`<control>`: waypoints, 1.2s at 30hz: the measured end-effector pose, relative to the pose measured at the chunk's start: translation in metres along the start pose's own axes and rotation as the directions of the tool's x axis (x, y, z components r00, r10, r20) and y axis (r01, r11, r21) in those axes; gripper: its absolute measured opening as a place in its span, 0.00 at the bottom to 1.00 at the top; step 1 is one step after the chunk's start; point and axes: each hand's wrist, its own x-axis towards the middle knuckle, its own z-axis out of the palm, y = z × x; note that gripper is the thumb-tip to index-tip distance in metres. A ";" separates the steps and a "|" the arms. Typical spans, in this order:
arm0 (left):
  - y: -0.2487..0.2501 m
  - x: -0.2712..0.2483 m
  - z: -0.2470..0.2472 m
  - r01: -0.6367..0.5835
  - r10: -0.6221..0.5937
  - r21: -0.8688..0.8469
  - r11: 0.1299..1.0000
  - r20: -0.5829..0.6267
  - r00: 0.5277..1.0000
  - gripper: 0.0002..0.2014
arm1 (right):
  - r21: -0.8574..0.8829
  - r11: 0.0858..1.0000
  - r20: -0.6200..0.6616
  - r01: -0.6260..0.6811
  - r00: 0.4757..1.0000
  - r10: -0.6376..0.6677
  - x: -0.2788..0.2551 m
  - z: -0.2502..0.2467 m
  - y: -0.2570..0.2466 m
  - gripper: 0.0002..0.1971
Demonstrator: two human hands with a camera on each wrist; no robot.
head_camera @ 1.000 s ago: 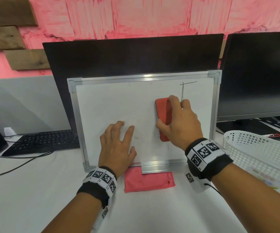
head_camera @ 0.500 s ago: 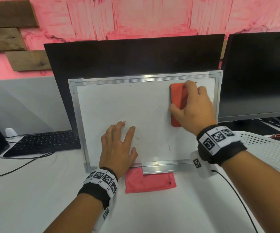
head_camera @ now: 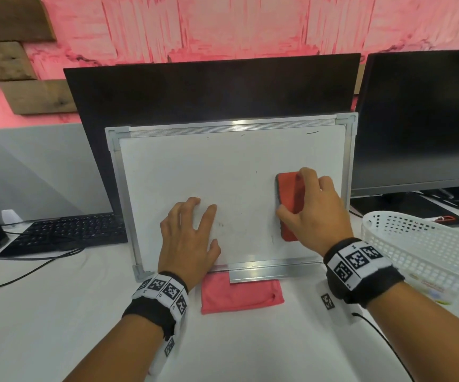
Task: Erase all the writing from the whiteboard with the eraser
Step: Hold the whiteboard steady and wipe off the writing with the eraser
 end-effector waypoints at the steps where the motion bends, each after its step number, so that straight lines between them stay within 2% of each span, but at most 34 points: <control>1: 0.000 0.000 0.000 0.001 -0.001 0.003 1.000 0.002 1.000 0.33 | 0.001 1.000 -0.002 0.001 1.000 -0.001 0.002 -0.002 -0.001 0.35; 7: 0.000 0.000 0.000 -0.002 0.002 0.005 1.000 -0.002 1.000 0.33 | 0.030 0.999 -0.123 -0.036 0.992 0.039 0.036 -0.029 -0.012 0.35; 10: 0.000 0.000 0.000 -0.002 0.002 -0.006 1.000 -0.006 1.000 0.33 | 0.032 0.999 -0.141 -0.041 0.989 0.045 0.038 -0.032 -0.012 0.35; 18: 0.000 0.000 0.000 -0.005 0.005 -0.005 1.000 -0.014 1.000 0.33 | -0.024 0.997 0.019 -0.079 0.997 0.080 -0.014 0.002 0.009 0.36; 25: 0.004 -0.001 -0.001 -0.007 0.007 -0.015 1.000 -0.004 1.000 0.30 | -0.074 0.992 0.143 -0.100 0.984 0.110 -0.030 0.009 0.008 0.33; 30: 0.008 -0.003 0.001 -0.085 0.082 -0.072 0.994 -0.039 0.996 0.24 | -0.145 0.987 0.270 -0.074 0.956 0.111 -0.040 0.012 0.007 0.33; 36: 0.009 -0.005 0.006 -0.168 0.167 -0.187 0.968 -0.021 0.986 0.17 | -0.209 0.978 0.292 -0.001 0.954 0.063 -0.042 0.015 0.006 0.35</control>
